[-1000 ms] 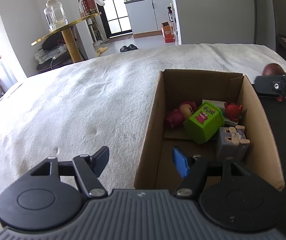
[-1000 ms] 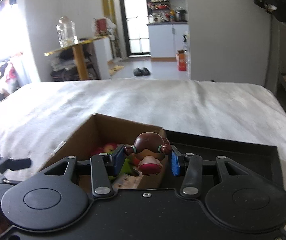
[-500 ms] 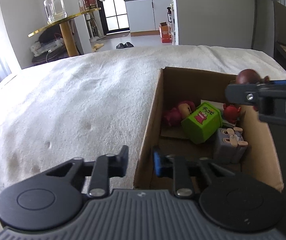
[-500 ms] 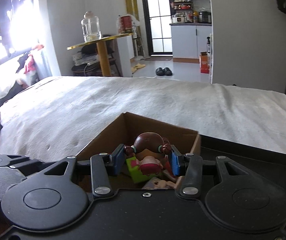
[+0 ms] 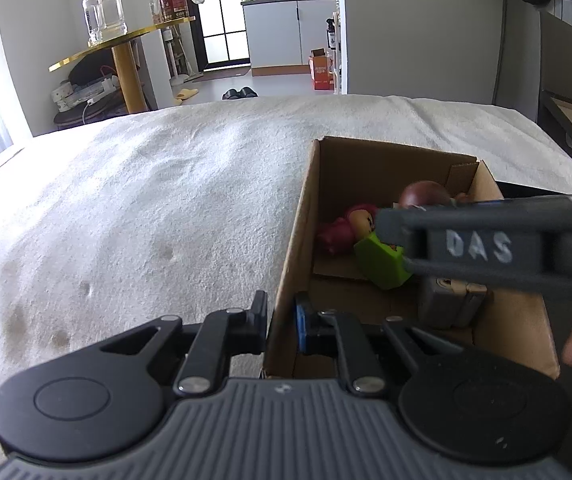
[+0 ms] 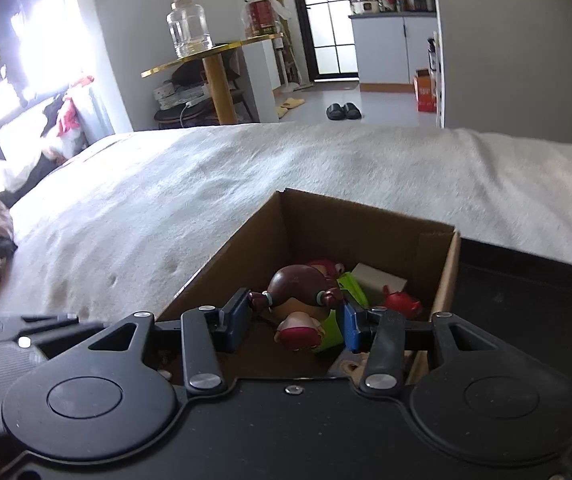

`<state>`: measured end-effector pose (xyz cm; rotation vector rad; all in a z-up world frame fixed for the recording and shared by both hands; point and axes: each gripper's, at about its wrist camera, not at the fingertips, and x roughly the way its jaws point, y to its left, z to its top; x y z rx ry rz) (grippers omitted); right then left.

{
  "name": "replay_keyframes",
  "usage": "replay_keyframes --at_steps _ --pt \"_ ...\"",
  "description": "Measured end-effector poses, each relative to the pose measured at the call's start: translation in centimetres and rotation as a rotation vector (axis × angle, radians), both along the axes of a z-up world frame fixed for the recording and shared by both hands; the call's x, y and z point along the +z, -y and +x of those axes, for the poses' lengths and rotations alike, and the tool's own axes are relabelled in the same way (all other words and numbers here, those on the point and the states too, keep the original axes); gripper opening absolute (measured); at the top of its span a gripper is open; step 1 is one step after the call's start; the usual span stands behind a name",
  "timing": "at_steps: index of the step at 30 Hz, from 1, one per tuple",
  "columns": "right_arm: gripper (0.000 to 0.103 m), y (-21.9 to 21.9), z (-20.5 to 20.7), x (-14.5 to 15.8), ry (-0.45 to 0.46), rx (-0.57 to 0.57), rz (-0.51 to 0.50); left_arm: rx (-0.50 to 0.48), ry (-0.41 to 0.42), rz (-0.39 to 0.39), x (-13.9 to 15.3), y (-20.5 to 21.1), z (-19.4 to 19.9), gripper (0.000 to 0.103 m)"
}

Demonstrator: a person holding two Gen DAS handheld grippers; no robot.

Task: Organize rigid objects
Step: 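Carry the brown-haired doll into the box and open the right tool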

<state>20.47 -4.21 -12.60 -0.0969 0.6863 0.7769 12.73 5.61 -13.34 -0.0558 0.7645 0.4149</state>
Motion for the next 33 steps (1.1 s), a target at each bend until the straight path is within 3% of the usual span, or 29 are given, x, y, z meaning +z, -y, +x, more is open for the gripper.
replay_keyframes --at_steps 4,18,23,33 --pt "0.047 -0.4 0.6 -0.2 -0.062 -0.016 0.056 0.000 -0.001 0.000 0.0 0.0 0.0 0.013" --pt "0.049 3.3 -0.3 0.4 -0.029 -0.060 -0.001 0.018 -0.031 0.033 0.2 0.6 0.5 0.016" --pt "0.049 5.1 -0.9 1.1 -0.041 -0.071 0.019 0.010 -0.052 0.041 0.8 0.4 0.8 0.018" --pt "0.051 8.6 -1.2 2.7 -0.068 -0.157 0.026 -0.031 -0.064 0.058 3.7 0.6 0.5 0.048"
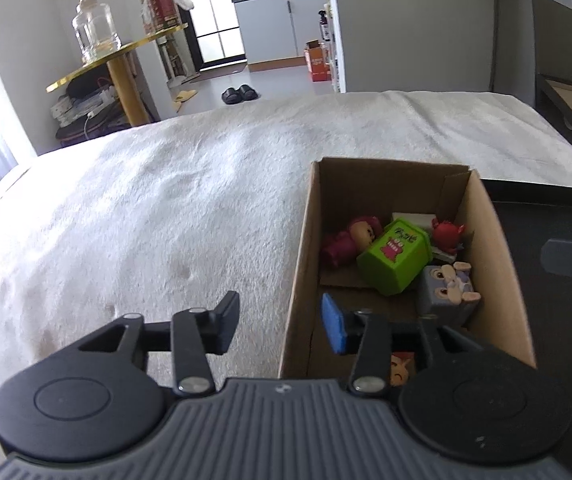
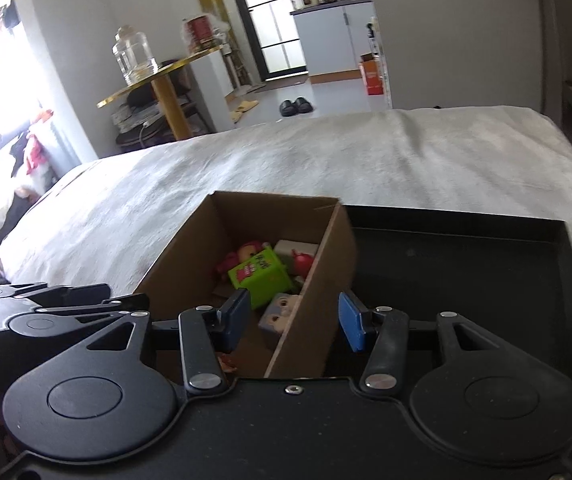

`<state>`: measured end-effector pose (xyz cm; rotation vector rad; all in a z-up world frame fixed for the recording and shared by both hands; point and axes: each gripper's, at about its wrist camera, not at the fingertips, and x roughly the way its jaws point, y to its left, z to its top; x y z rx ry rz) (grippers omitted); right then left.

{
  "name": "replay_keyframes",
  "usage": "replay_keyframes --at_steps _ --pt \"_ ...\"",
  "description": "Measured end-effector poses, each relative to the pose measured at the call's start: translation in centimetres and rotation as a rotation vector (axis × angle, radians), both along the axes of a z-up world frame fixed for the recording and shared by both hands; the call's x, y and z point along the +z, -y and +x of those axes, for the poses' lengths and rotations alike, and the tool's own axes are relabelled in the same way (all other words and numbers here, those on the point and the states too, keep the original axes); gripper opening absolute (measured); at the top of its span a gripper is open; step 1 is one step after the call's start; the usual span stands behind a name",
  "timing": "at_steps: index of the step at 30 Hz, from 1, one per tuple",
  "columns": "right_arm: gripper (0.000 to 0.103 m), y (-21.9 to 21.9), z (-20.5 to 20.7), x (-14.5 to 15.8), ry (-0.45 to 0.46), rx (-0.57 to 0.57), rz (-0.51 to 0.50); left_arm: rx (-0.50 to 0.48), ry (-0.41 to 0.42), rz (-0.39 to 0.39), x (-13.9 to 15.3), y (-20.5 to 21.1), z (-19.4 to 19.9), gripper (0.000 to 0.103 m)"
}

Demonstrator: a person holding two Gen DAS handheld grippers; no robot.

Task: Organize rigid objects

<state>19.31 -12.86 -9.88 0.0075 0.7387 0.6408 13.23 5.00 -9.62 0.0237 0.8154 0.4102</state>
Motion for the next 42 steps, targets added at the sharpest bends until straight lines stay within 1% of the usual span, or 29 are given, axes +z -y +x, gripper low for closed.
replay_keyframes --at_steps 4,5,7,9,11,13,19,22,29,35,42 --pt "0.062 1.5 -0.1 1.0 0.003 -0.040 0.000 -0.047 -0.009 -0.043 1.4 0.5 -0.2 0.062" --pt "0.064 1.9 -0.2 1.2 0.000 -0.049 0.001 -0.060 -0.012 -0.050 1.7 0.7 -0.2 0.064" --pt "0.076 2.8 -0.2 1.7 -0.001 -0.071 0.001 -0.085 -0.014 -0.055 2.5 1.1 -0.4 0.070" --pt "0.084 3.6 -0.4 2.2 -0.002 -0.097 -0.004 -0.109 -0.012 -0.059 3.3 1.5 -0.7 0.075" --pt "0.087 4.4 -0.5 2.7 -0.001 -0.117 -0.001 -0.132 -0.008 -0.068 4.1 1.8 -1.0 0.079" --pt "0.093 5.3 -0.7 3.2 -0.004 -0.131 0.006 -0.153 -0.002 -0.077 4.9 2.0 -1.4 0.084" --pt "0.100 7.3 -1.8 4.7 0.001 -0.159 0.027 -0.193 0.030 -0.088 7.0 2.6 -2.6 0.094" --pt "0.103 7.9 -2.4 5.5 0.015 -0.166 0.037 -0.206 0.038 -0.097 7.9 2.8 -3.3 0.095" --pt "0.103 8.7 -3.8 7.1 0.011 -0.150 0.043 -0.234 0.044 -0.100 9.6 3.3 -5.1 0.098" --pt "0.103 9.3 -5.1 8.4 0.029 -0.135 0.039 -0.234 0.059 -0.130 11.4 3.0 -6.4 0.099" --pt "0.103 9.8 -6.6 10.3 0.052 -0.125 0.050 -0.263 0.074 -0.164 12.8 3.3 -7.9 0.100"
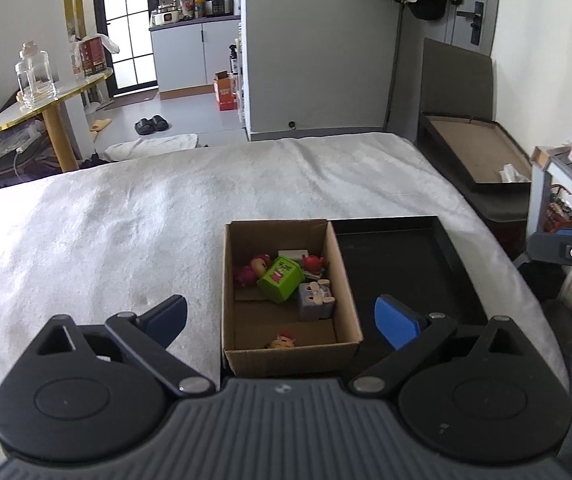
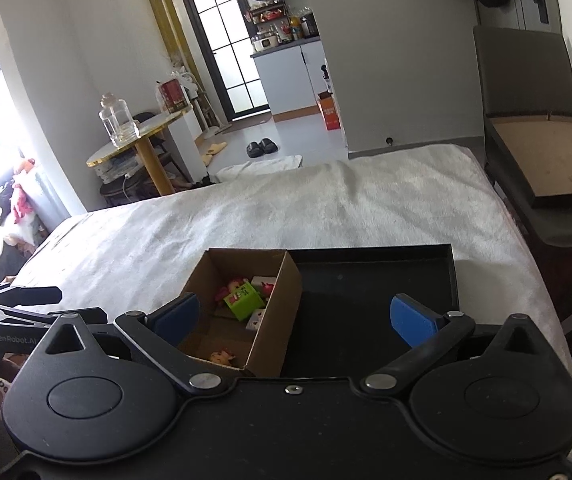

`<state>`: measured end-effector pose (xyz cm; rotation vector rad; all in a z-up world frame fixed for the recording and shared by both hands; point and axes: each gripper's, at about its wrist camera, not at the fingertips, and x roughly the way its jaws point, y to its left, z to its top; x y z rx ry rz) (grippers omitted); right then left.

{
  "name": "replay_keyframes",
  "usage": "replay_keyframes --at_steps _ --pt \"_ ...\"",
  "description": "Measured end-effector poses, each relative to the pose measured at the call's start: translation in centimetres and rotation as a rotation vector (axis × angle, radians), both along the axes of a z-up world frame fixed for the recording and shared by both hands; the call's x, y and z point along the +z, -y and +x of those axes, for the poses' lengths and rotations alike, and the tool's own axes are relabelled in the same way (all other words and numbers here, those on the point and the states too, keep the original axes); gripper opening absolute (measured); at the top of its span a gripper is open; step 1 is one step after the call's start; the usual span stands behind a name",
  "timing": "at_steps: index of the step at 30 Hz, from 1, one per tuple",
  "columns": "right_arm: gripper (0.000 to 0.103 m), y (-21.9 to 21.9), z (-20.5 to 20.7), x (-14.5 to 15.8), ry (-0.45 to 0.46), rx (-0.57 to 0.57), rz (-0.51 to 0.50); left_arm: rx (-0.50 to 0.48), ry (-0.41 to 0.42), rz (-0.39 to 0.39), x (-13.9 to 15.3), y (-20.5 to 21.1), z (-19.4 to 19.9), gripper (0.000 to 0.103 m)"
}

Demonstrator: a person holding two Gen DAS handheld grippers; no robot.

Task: Organize rigid objects

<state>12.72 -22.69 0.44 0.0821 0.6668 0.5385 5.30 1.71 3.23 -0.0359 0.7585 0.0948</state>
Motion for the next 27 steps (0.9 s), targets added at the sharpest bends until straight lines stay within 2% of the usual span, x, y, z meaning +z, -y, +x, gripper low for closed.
replay_keyframes --at_steps 6,16,27 --pt "0.103 0.6 -1.3 1.2 0.015 0.032 0.020 -0.012 0.028 0.020 1.0 0.1 -1.4 0.100" --pt "0.103 1.0 -3.2 2.6 0.001 0.064 0.036 -0.028 0.036 -0.063 2.5 -0.6 -3.2 0.100" --pt "0.103 1.5 -4.8 4.0 -0.009 0.082 0.041 -0.044 0.050 -0.060 4.1 0.3 -4.3 0.100"
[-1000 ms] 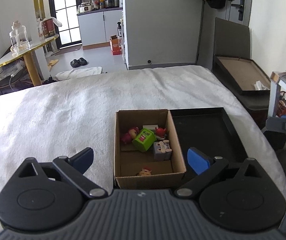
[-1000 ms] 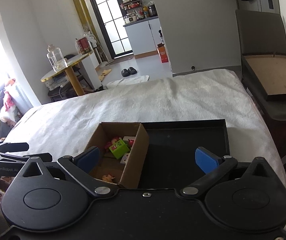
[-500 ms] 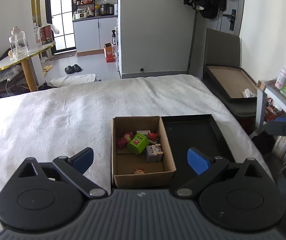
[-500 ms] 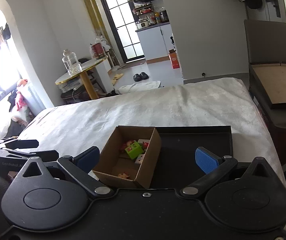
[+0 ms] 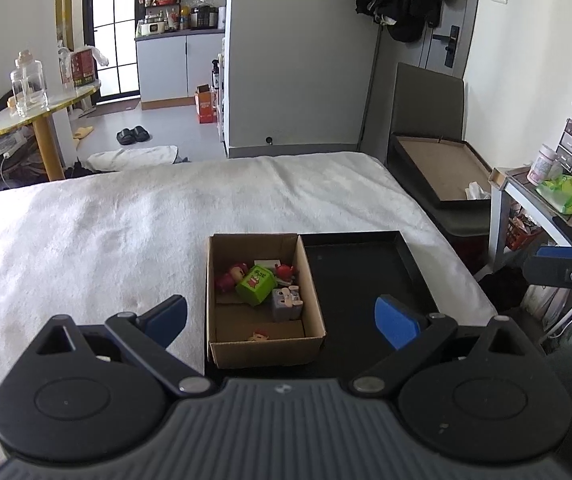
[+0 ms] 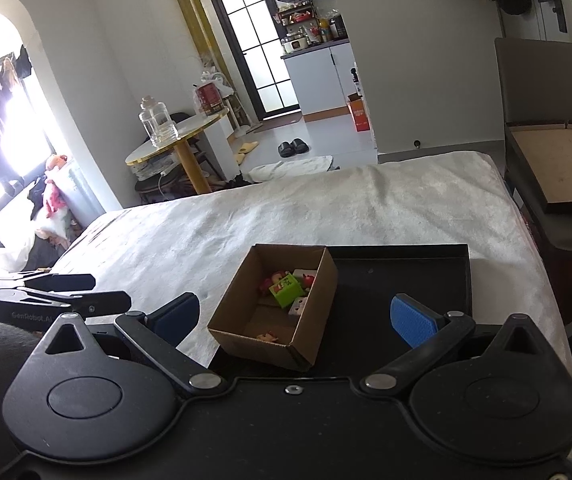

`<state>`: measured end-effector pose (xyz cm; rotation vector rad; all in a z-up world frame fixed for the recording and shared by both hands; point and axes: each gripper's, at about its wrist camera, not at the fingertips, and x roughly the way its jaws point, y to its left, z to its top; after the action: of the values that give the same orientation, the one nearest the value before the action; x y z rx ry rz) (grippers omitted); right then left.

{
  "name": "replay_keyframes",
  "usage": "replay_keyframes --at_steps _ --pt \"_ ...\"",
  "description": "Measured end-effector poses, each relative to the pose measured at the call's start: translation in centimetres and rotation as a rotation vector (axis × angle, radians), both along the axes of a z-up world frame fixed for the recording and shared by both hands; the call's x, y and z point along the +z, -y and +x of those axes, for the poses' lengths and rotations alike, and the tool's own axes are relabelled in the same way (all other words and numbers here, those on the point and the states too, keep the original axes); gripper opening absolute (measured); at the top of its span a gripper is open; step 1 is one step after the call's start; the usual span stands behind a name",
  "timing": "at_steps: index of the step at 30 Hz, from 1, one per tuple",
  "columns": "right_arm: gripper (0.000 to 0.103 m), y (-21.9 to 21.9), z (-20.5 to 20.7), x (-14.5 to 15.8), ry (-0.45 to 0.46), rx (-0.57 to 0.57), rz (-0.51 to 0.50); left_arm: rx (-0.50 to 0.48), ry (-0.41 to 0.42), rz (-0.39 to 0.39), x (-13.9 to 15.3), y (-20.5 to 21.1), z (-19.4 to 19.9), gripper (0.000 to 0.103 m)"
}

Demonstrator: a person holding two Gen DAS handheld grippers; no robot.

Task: Organize rigid objects

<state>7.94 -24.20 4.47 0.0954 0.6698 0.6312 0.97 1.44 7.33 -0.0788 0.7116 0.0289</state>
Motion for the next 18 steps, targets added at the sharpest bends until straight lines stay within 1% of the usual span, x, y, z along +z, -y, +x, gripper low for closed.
replay_keyframes --at_steps 5,8,11,14,18 --pt "0.103 0.3 -0.8 0.6 -0.004 0.007 0.009 -0.004 0.007 -0.006 0.6 0.4 -0.8 0.100" --pt "0.103 0.4 -1.2 0.8 -0.005 0.005 0.000 0.017 0.008 0.029 0.7 0.8 -1.3 0.100" --pt "0.103 0.3 -1.8 0.9 -0.007 0.011 -0.009 0.026 -0.004 -0.004 0.6 0.6 -1.5 0.100" --pt "0.103 0.0 -2.4 0.9 -0.010 0.013 -0.025 0.028 -0.001 0.001 0.6 0.6 -1.8 0.100" --pt "0.103 0.3 -2.4 0.8 -0.025 -0.009 -0.017 0.023 -0.006 -0.020 0.4 0.6 -1.9 0.100"
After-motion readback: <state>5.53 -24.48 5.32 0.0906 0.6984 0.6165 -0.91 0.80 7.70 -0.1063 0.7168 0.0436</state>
